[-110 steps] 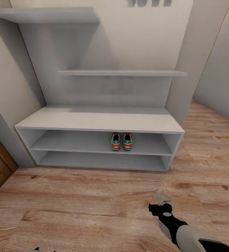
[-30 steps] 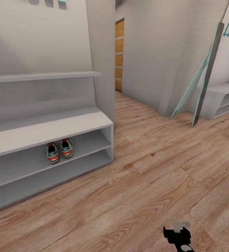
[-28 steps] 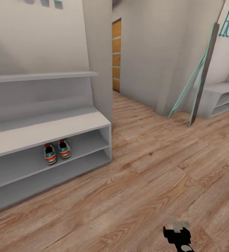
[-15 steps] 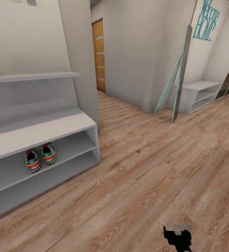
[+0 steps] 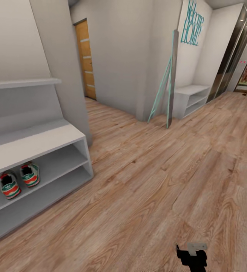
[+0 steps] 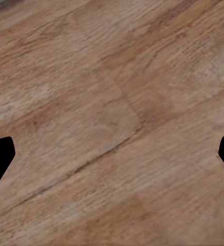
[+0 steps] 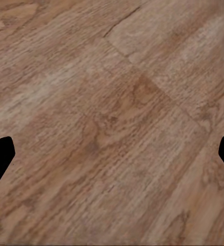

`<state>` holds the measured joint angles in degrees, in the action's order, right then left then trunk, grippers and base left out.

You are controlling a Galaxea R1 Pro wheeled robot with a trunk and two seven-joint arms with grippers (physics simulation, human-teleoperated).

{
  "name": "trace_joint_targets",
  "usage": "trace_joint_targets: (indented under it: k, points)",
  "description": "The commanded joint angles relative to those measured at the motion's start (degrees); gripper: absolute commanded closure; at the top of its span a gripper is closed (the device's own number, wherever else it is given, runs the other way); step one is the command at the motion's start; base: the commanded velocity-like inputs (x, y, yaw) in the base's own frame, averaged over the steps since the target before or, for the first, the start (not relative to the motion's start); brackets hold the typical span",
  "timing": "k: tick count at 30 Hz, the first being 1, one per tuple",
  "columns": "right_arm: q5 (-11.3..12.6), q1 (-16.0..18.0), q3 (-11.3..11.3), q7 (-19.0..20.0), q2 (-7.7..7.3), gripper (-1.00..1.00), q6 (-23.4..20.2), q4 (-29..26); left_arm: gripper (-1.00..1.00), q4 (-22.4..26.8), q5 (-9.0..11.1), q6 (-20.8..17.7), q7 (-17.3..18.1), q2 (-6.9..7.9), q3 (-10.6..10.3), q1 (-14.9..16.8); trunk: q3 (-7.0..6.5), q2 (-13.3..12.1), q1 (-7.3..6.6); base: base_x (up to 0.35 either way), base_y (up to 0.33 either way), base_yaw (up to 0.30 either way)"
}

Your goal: Pick up the two gym shoes and the two sandals from the corridor floor and place them onto the hallstand (shoe rack) in the corridor, making sure they are on the rack and not on the floor. Arrange them so the two gym shoes are next to each other and the two sandals are next to each other.

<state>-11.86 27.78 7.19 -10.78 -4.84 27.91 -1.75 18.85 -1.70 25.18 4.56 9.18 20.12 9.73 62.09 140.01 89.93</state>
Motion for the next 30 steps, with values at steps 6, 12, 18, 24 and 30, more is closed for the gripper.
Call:
trace_joint_targets:
  k: [6, 12, 18, 24, 30]
  points:
    - [-0.55, 0.03, 0.52, -0.2, 0.01, -1.0, 0.27, 0.04, -1.0, -0.04, -0.22, 0.22, 0.47, -0.1, 0.42, 0.03, 0.05, 0.02, -0.01, 0.0, 0.0, -0.3]
    - [-0.53, 0.01, 0.54, -0.2, 0.01, -1.0, 0.28, 0.07, -1.0, -0.06, -0.29, 0.22, 0.52, -0.23, 0.37, 0.03, 0.05, 0.02, -0.01, 0.0, 0.0, -0.3]
    - [-0.56, 0.03, 0.54, -0.2, 0.06, -1.0, 0.23, 0.08, -1.0, -0.06, -0.38, 0.22, 0.61, -0.45, 0.21, 0.03, 0.05, 0.02, -0.01, 0.0, 0.0, -0.3]
    - [-0.59, 0.0, 0.54, -0.2, 0.09, -1.0, 0.21, 0.08, -1.0, -0.04, -0.62, 0.28, 0.72, -0.87, -0.03, 0.03, 0.05, 0.02, -0.01, 0.0, 0.0, -0.3]
    - [-0.62, 0.0, 0.54, -0.2, 0.1, -1.0, 0.21, 0.08, -1.0, -0.02, -0.75, 0.23, 0.74, -1.07, -0.15, 0.03, 0.05, 0.02, -0.01, 0.096, 0.0, -0.3]
